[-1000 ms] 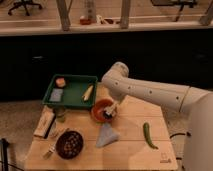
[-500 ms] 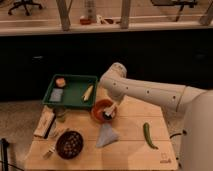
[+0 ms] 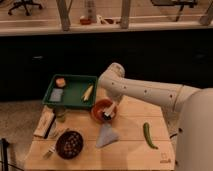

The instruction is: Wipe red bowl with brush

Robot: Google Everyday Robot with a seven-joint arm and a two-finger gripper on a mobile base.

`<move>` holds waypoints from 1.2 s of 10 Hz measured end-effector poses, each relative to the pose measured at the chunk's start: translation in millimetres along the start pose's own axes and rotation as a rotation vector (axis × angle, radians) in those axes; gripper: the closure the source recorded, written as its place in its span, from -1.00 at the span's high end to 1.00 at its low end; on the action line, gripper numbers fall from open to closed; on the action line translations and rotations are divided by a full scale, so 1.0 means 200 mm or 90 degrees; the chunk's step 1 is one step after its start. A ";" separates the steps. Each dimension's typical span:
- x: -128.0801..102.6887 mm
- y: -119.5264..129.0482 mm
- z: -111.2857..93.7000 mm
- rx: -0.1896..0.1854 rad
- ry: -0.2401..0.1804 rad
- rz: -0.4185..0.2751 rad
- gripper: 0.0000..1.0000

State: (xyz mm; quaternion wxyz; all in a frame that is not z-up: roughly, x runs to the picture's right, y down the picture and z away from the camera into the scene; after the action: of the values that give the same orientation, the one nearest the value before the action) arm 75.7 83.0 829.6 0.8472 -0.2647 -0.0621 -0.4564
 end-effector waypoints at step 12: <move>0.13 -0.07 0.18 -0.019 -0.043 0.020 -1.00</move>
State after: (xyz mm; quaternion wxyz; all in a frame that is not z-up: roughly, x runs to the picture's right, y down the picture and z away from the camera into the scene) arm 83.8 76.2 873.9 0.8477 -0.2936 -0.0798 -0.4345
